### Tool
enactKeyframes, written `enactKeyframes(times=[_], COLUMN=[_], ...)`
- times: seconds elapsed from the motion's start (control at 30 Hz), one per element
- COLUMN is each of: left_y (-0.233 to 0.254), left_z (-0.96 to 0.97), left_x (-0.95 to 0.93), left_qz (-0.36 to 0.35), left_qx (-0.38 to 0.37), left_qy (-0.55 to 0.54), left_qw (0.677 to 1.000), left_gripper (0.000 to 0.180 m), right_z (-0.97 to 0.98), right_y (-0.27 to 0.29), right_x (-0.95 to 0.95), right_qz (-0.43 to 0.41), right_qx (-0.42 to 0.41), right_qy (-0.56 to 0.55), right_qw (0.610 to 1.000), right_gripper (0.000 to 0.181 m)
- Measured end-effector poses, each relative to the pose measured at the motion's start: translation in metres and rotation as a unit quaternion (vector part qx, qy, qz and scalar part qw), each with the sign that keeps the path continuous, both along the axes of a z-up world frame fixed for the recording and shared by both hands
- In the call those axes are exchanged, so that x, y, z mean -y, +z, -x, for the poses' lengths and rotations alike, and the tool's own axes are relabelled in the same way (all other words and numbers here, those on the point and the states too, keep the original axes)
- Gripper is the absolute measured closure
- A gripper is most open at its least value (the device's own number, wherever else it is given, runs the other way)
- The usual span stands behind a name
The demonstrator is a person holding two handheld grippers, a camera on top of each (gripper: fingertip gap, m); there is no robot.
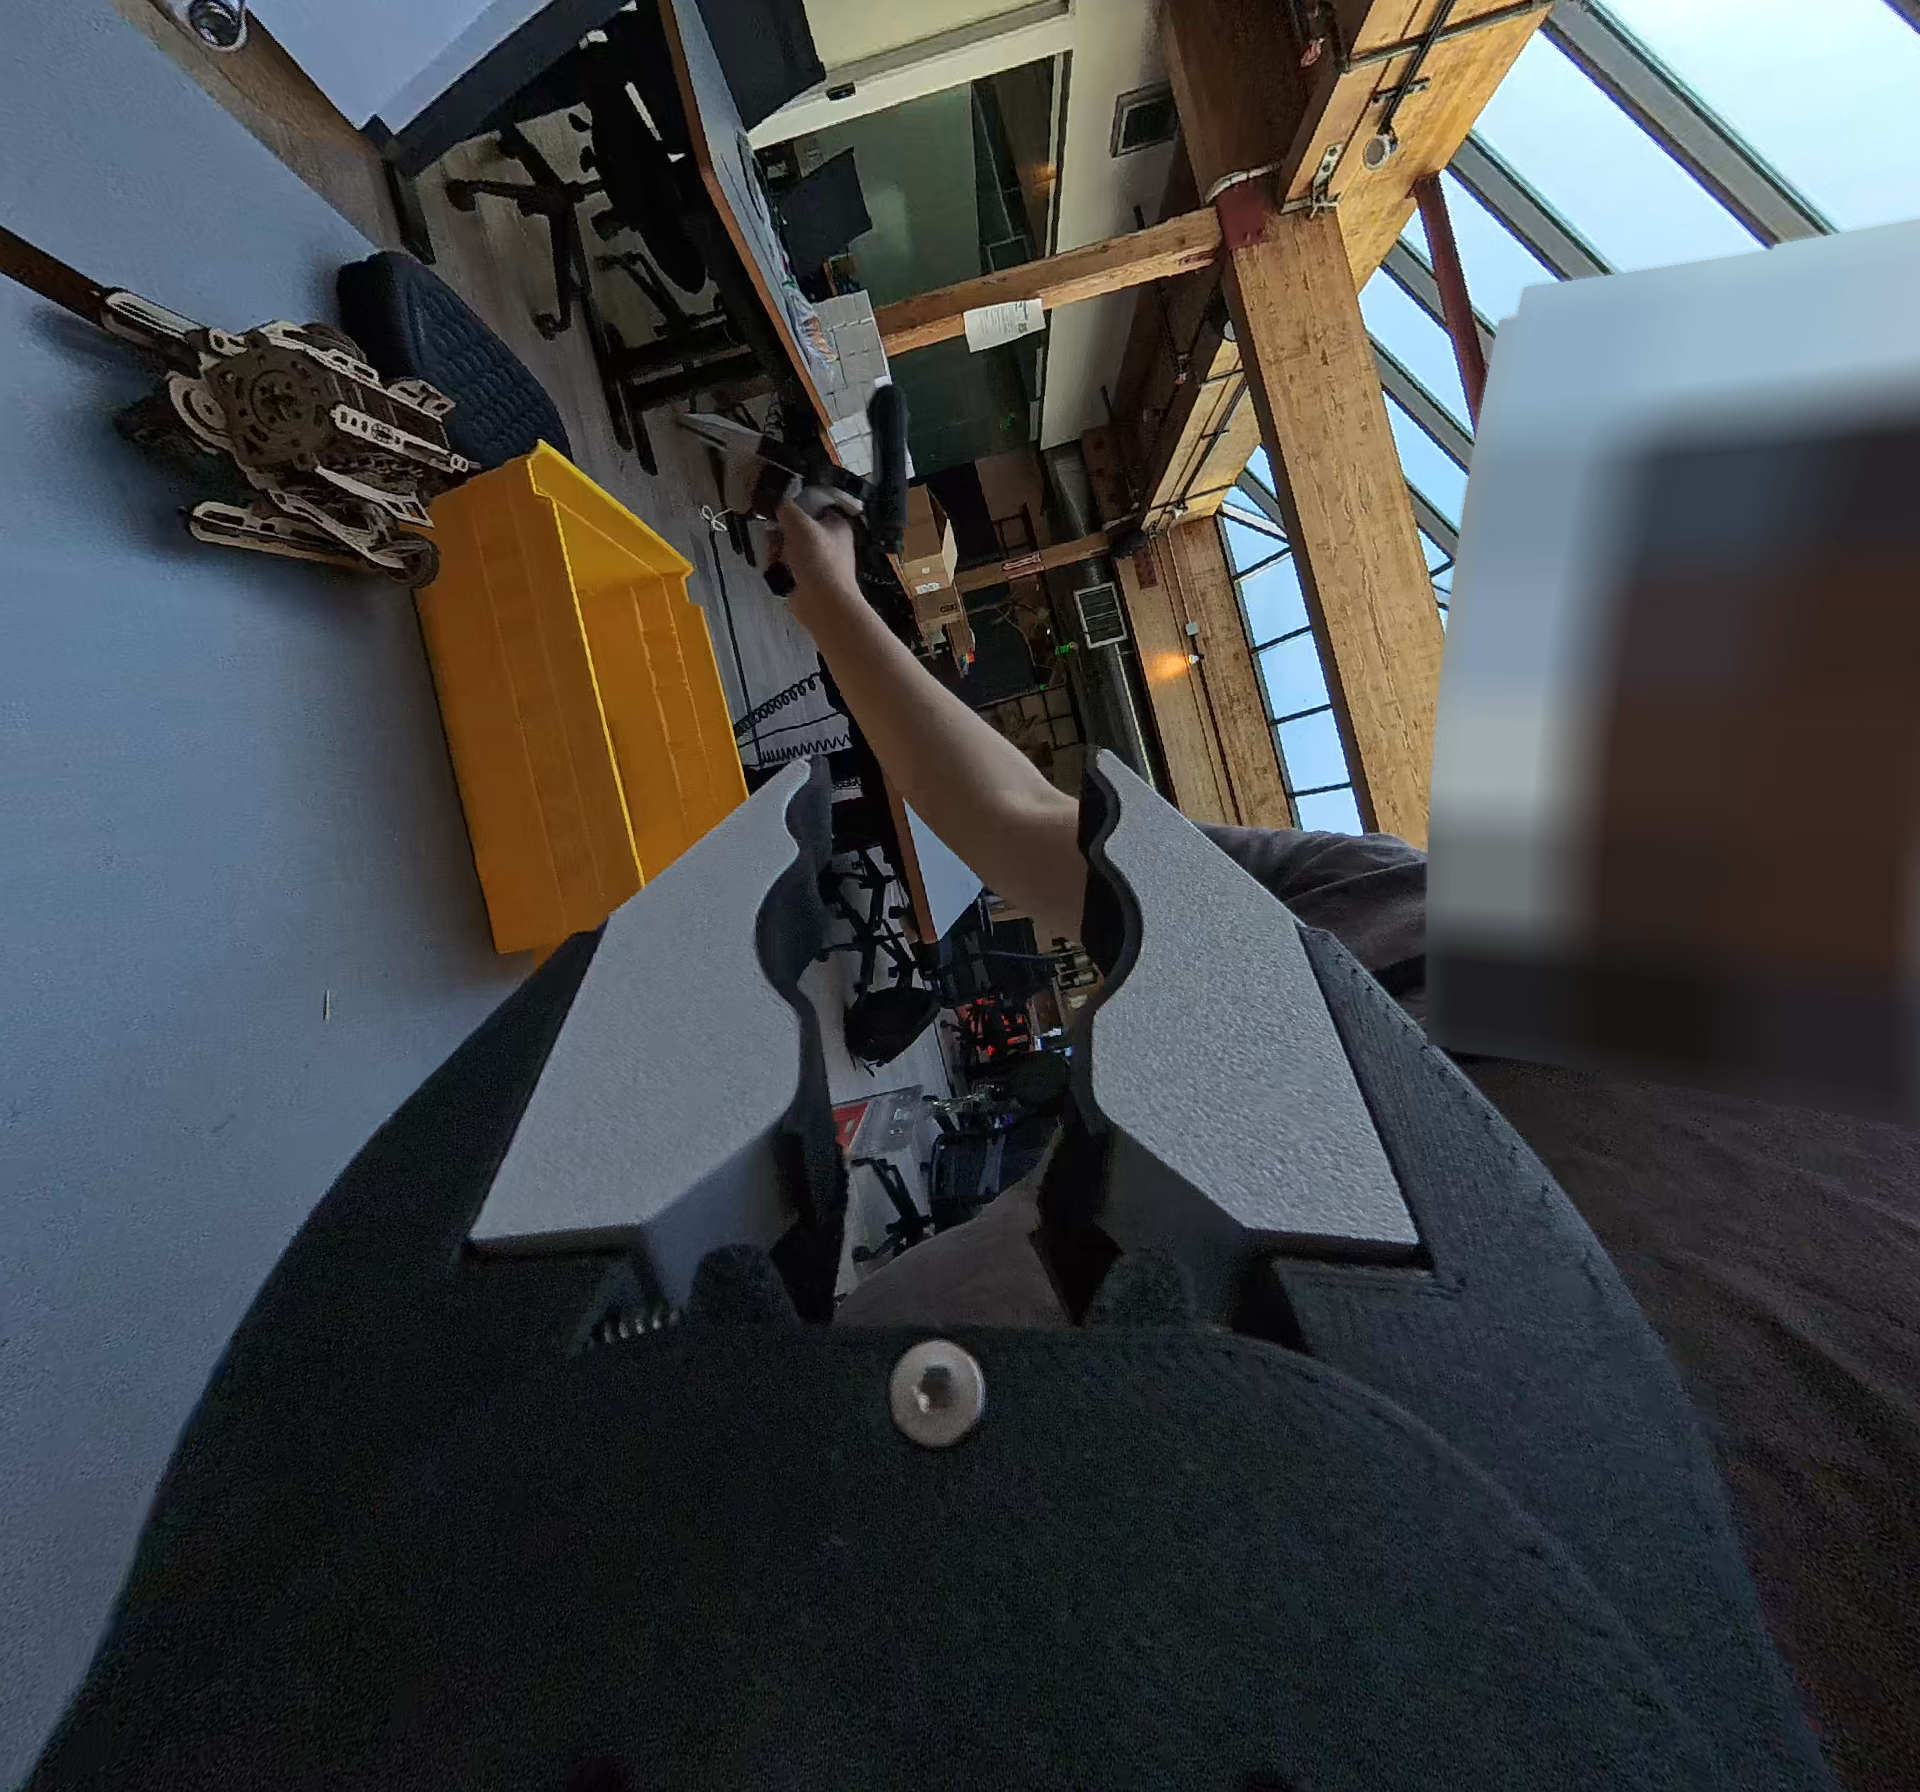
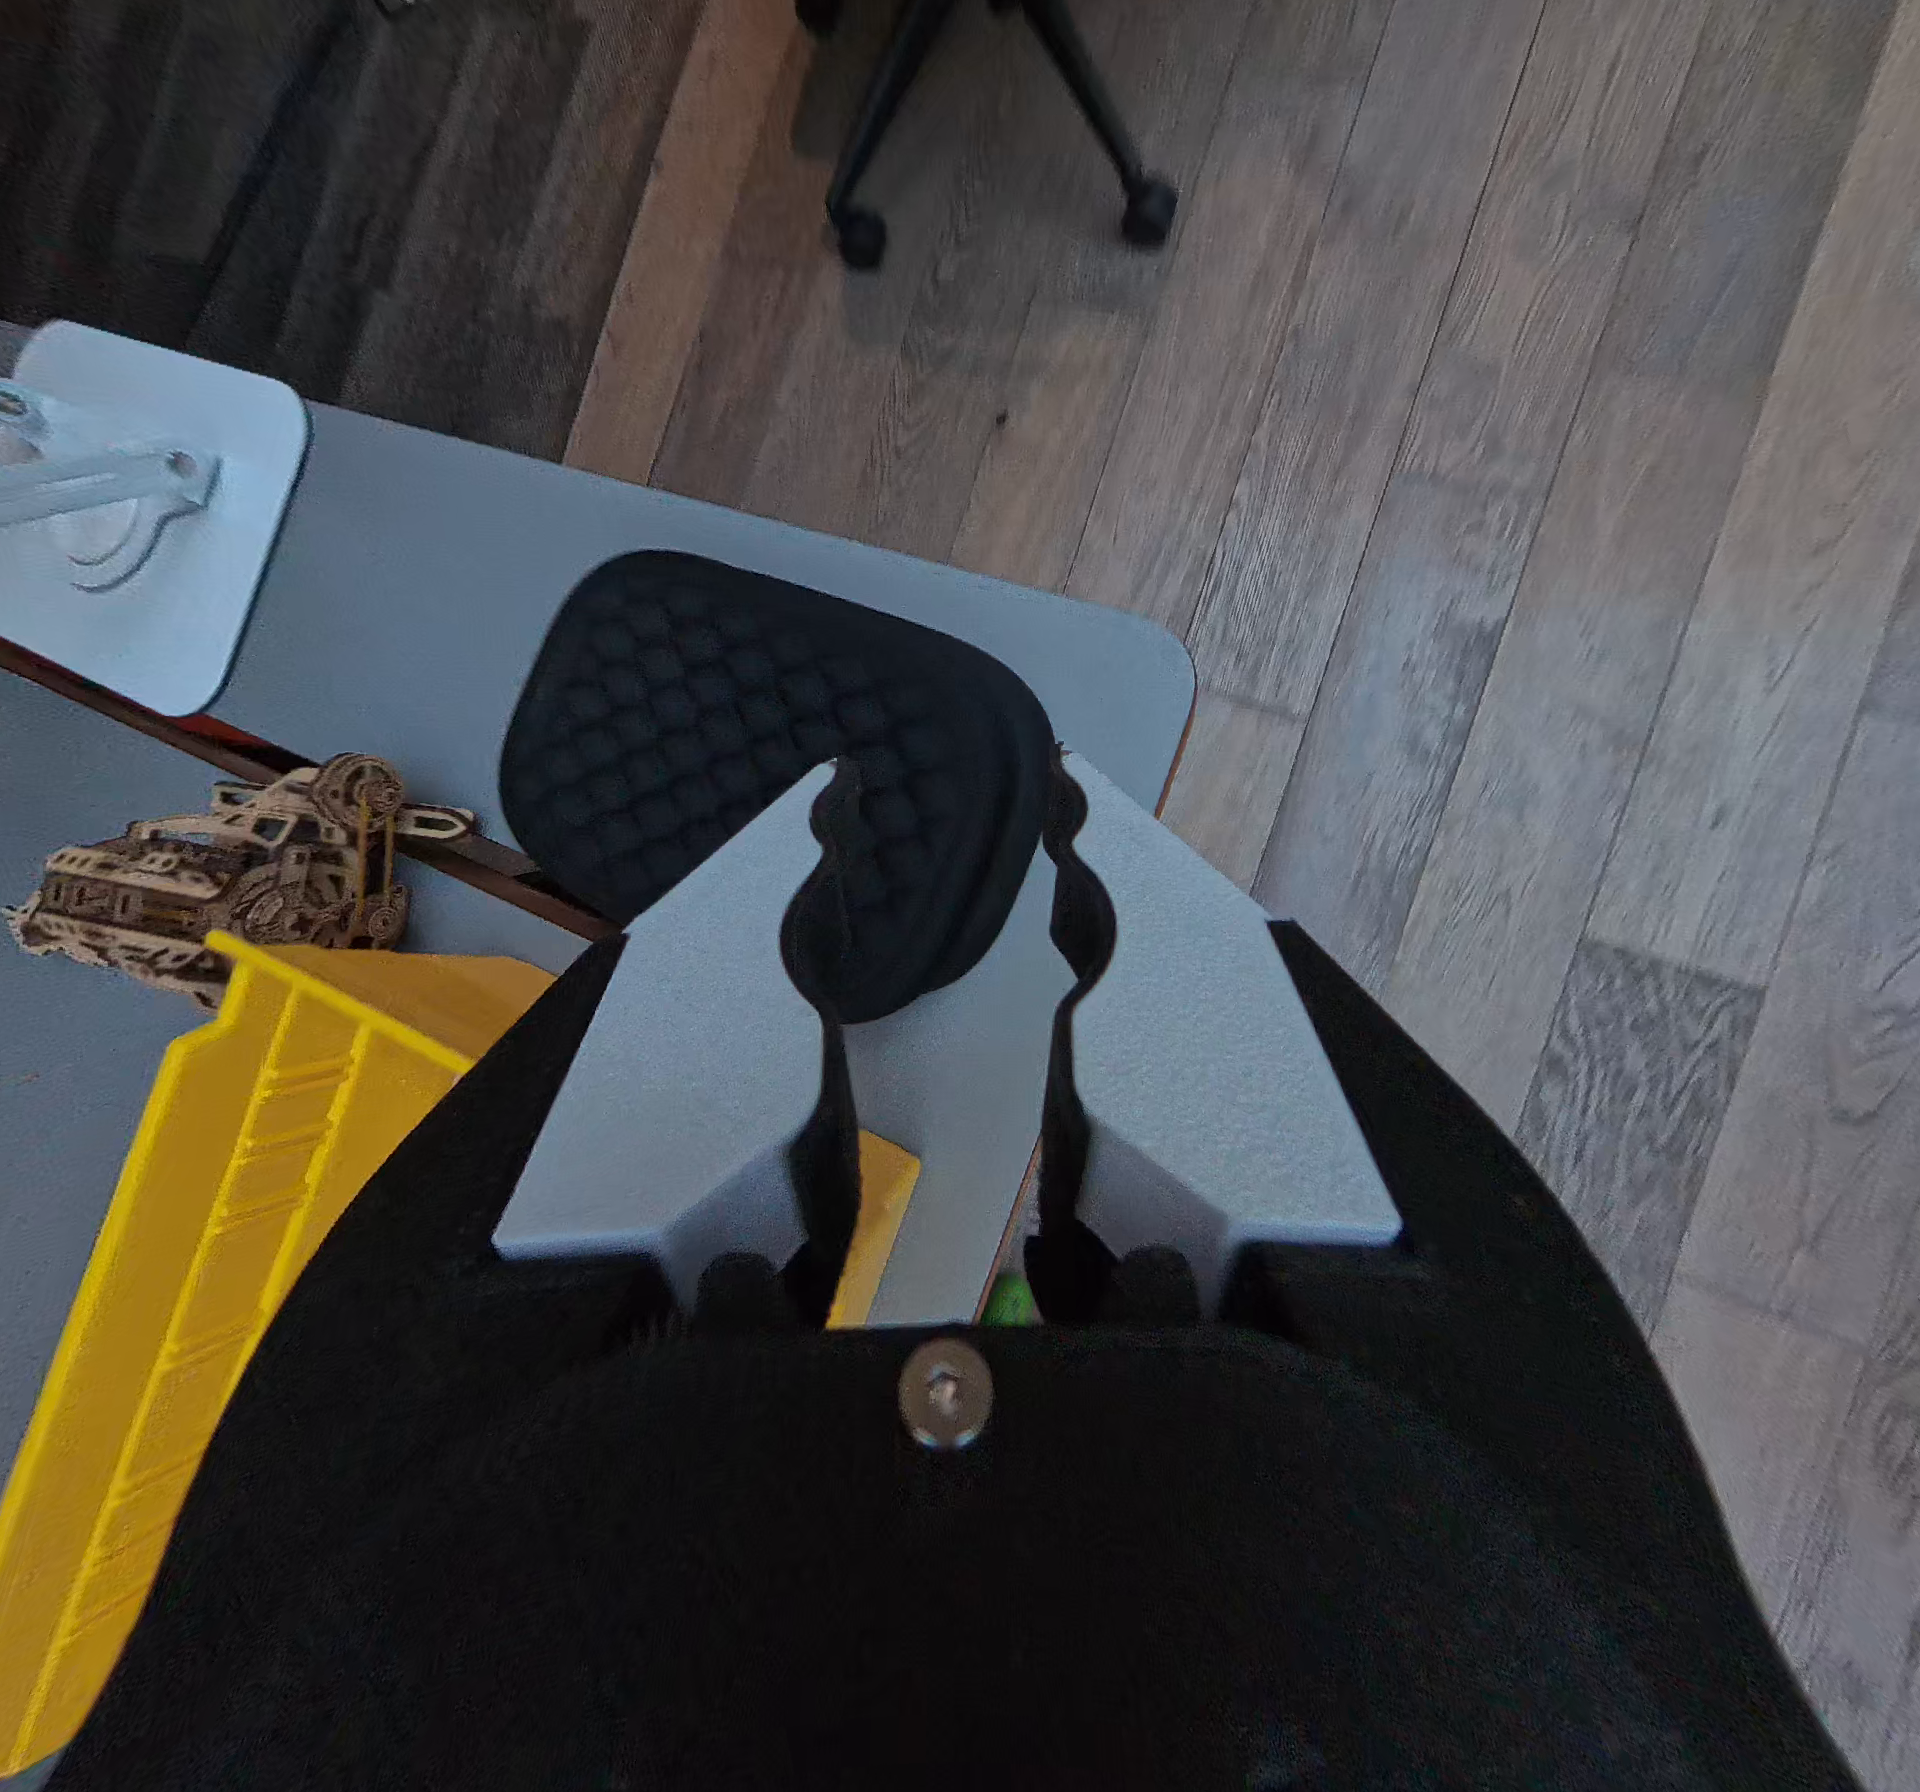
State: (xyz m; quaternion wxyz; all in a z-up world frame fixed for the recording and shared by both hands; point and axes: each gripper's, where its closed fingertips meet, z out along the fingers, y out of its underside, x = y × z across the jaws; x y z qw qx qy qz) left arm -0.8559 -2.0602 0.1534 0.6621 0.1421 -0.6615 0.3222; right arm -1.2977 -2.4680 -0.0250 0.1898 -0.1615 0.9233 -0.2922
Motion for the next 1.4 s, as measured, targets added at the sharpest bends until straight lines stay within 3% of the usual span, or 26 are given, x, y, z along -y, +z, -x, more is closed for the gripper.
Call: enactKeyframes(times=[0.07,0.13,0.2,0.33,0.5,0.6,0.7,0.73,0.8,1.4], left_y=[-0.002,-0.006,-0.009,-0.012,-0.002,0.009,0.019,0.023,0.027,0.028], left_z=[-0.002,-0.005,-0.010,-0.019,-0.025,-0.028,-0.033,-0.036,-0.043,-0.112], left_x=[-0.006,-0.013,-0.021,-0.034,-0.047,-0.056,-0.069,-0.074,-0.084,-0.175], left_qz=[0.006,0.009,0.011,0.011,0.022,0.033,0.044,0.048,0.054,0.067], left_qx=[0.012,0.020,0.021,0.005,0.006,0.013,0.023,0.022,0.022,0.009], left_qy=[0.000,0.000,0.004,0.005,-0.004,-0.012,-0.013,-0.010,-0.006,0.066], left_qw=[1.000,1.000,1.000,1.000,1.000,0.999,0.999,0.999,0.998,0.996], left_gripper=[0.133,0.133,0.133,0.134,0.134,0.135,0.134,0.134,0.134,0.133], right_z=[-0.004,-0.001,0.006,0.024,0.029,0.039,0.030,0.028,0.029,0.030], right_y=[0.043,0.062,0.061,0.030,-0.016,-0.038,-0.051,-0.054,-0.056,-0.054], right_x=[-0.031,-0.079,-0.136,-0.230,-0.289,-0.304,-0.317,-0.320,-0.323,-0.326], right_qz=[0.090,0.126,0.104,0.043,-0.039,-0.060,-0.087,-0.093,-0.084,-0.084], right_qx=[-0.004,-0.007,0.000,0.016,-0.007,-0.055,-0.060,-0.068,-0.096,-0.158], right_qy=[0.014,0.008,-0.003,-0.042,-0.071,-0.099,-0.087,-0.082,-0.076,-0.095], right_qw=[0.996,0.992,0.995,0.998,0.997,0.992,0.991,0.990,0.989,0.979], right_gripper=[0.145,0.134,0.126,0.138,0.137,0.152,0.154,0.164,0.175,0.171])
